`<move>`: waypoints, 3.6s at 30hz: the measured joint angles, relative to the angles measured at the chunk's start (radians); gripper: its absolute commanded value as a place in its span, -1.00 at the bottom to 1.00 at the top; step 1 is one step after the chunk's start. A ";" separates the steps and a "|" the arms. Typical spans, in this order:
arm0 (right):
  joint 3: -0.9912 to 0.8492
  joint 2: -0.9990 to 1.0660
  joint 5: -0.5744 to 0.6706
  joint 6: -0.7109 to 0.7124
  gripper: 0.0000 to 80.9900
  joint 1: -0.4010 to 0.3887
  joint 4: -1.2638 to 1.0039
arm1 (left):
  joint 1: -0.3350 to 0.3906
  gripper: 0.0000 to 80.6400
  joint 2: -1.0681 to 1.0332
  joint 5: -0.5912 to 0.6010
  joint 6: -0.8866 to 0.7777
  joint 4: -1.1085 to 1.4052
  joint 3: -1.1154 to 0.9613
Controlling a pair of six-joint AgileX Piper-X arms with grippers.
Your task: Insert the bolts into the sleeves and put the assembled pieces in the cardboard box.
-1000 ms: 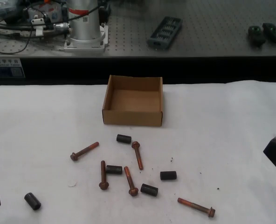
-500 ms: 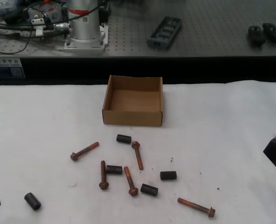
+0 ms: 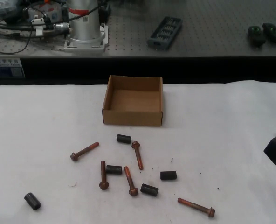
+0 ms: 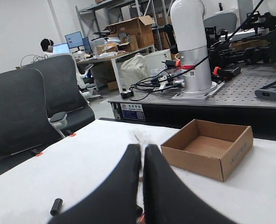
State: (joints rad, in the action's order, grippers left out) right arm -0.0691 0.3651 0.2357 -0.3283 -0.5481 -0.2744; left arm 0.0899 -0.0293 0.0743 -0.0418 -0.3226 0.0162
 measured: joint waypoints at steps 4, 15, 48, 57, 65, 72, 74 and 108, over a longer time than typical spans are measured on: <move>0.000 0.000 0.000 0.000 -0.89 0.000 0.000 | -0.002 -0.99 0.000 0.181 -0.270 0.148 0.000; 0.000 0.000 0.000 0.000 -0.89 0.000 0.000 | -0.002 -0.99 0.000 0.423 -0.577 0.253 0.000; -0.040 0.091 -0.021 -0.087 -0.89 0.000 0.146 | -0.002 -0.99 -0.029 0.543 -0.892 0.279 -0.007; -0.284 0.516 0.107 -0.037 -0.89 0.000 0.197 | -0.002 -0.99 -0.283 0.553 -0.622 0.282 -0.158; -0.439 0.794 0.129 -0.021 -0.89 0.000 0.316 | 0.079 -0.99 -0.876 0.570 -0.497 0.282 -0.444; -0.507 0.820 0.002 0.081 -0.89 0.020 0.469 | 0.331 -0.99 -1.207 0.336 -0.514 0.283 -0.677; -0.512 0.820 -0.008 0.083 -0.89 0.046 0.500 | 0.398 -0.99 -1.316 0.270 -0.563 0.283 -0.746; -0.512 0.820 0.037 0.084 -0.89 0.168 0.606 | 0.489 -0.40 -1.909 0.107 -0.706 -0.230 -1.325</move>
State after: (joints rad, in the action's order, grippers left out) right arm -0.5814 1.1849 0.2727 -0.2438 -0.3800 0.3314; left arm 0.5784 -1.9380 0.1814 -0.7474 -0.5528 -1.3088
